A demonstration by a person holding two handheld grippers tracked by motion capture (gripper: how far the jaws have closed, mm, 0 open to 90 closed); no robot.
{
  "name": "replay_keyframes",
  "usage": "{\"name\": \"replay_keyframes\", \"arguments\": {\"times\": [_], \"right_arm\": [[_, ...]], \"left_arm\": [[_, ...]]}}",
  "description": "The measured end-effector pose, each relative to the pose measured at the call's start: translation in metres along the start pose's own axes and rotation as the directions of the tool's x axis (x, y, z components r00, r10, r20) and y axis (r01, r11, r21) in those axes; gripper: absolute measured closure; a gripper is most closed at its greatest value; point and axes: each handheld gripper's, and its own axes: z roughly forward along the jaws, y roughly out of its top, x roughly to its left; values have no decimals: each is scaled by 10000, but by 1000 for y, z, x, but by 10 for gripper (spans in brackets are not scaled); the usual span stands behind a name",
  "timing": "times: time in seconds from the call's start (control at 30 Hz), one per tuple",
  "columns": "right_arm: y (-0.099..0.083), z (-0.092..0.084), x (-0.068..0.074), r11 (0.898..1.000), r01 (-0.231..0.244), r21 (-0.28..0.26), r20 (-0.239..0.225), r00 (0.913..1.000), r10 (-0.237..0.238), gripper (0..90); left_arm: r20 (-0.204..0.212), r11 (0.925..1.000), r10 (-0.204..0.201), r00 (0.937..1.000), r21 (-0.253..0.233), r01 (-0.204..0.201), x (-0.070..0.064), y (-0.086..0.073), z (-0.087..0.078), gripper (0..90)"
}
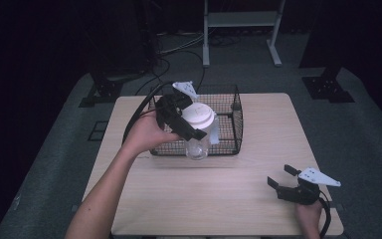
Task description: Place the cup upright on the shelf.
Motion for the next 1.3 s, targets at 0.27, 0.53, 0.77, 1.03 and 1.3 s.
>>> {"name": "replay_keyframes", "arguments": {"times": [0.27,0.53,0.77,1.03,1.3], "right_arm": [[0,1,0,10000,29,40,14,10000,-29,129],[0,1,0,10000,22,83,-2,10000,-22,129],[0,1,0,10000,41,78,-22,10000,-41,129],[0,1,0,10000,13,82,-42,10000,-12,129],[1,1,0,10000,22,86,-64,10000,-22,129]], "left_arm": [[-361,9992,-369,9987,115,373,18,7,-10,53],[-858,9968,-759,9934,185,778,38,17,-16,53],[-1263,9931,-1111,9858,222,1147,54,26,-15,53],[-1551,9827,-1795,9715,169,1843,83,26,-1,53],[-1865,9748,-2083,9601,407,2193,99,23,15,53]]}}
